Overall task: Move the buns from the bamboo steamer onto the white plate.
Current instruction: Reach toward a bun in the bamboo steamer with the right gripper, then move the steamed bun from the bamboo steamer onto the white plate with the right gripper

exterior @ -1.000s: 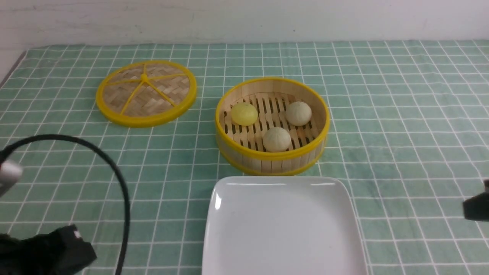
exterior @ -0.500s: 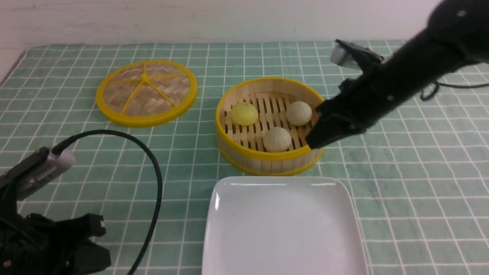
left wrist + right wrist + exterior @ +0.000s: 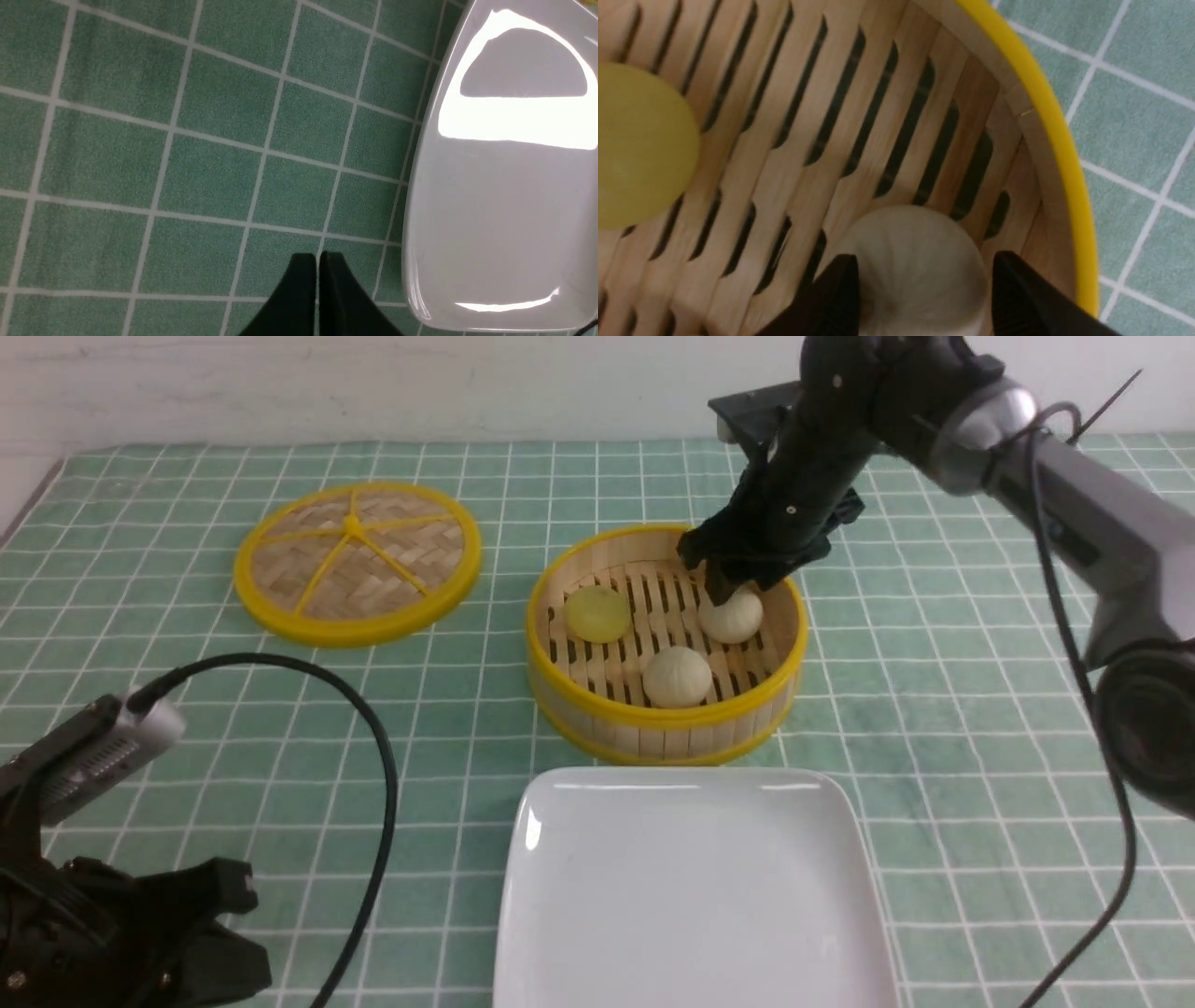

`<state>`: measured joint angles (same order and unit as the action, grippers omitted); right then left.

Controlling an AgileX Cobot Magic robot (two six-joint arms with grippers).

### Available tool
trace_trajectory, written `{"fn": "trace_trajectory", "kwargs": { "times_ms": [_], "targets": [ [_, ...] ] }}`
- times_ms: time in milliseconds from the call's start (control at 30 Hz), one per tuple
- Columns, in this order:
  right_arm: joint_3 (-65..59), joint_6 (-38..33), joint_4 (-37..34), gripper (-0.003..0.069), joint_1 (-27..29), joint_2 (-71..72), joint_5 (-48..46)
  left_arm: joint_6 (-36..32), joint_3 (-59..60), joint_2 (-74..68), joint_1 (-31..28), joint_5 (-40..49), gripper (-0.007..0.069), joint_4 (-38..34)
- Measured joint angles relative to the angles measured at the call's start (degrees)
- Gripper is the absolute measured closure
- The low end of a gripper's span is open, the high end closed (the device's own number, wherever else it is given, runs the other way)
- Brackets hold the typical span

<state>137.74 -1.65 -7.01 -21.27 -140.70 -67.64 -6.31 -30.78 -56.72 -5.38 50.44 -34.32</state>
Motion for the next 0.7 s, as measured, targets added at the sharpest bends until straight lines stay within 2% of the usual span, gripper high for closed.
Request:
{"fn": "trace_trajectory", "kwargs": {
  "times_ms": [100,267,300,400,533,600,700],
  "targets": [
    [0.68,0.00,-0.03,0.0311,-0.04,-1.22,-1.32,0.00,0.00,0.00,0.00,-0.05,0.0580,0.00],
    [2.45,-1.98,0.01,0.0597,-0.11,-0.75,-2.83,0.00,-0.04,0.00,0.00,-0.18,0.0573,0.05],
    [2.63,-2.21,0.01,0.0628,-0.11,-0.39,-3.10,0.00,-0.04,0.00,0.00,-0.39,0.0571,0.11],
    [2.69,-1.99,0.01,0.0634,-0.11,2.33,-3.79,0.00,-0.04,0.00,0.00,-0.62,0.0566,0.27],
    [0.34,-1.12,-4.37,0.0634,-0.11,9.31,-3.77,0.00,-0.11,0.00,0.00,-0.80,0.0559,0.32],
    [-5.71,-1.08,-9.34,0.0634,-0.11,17.49,-3.60,0.00,-0.11,0.00,0.00,-1.16,0.0557,0.32],
    [-16.55,-1.13,-12.90,0.0634,-0.51,25.15,-3.55,0.00,-0.11,0.00,0.00,-1.59,0.0554,0.32]
  ]
}}
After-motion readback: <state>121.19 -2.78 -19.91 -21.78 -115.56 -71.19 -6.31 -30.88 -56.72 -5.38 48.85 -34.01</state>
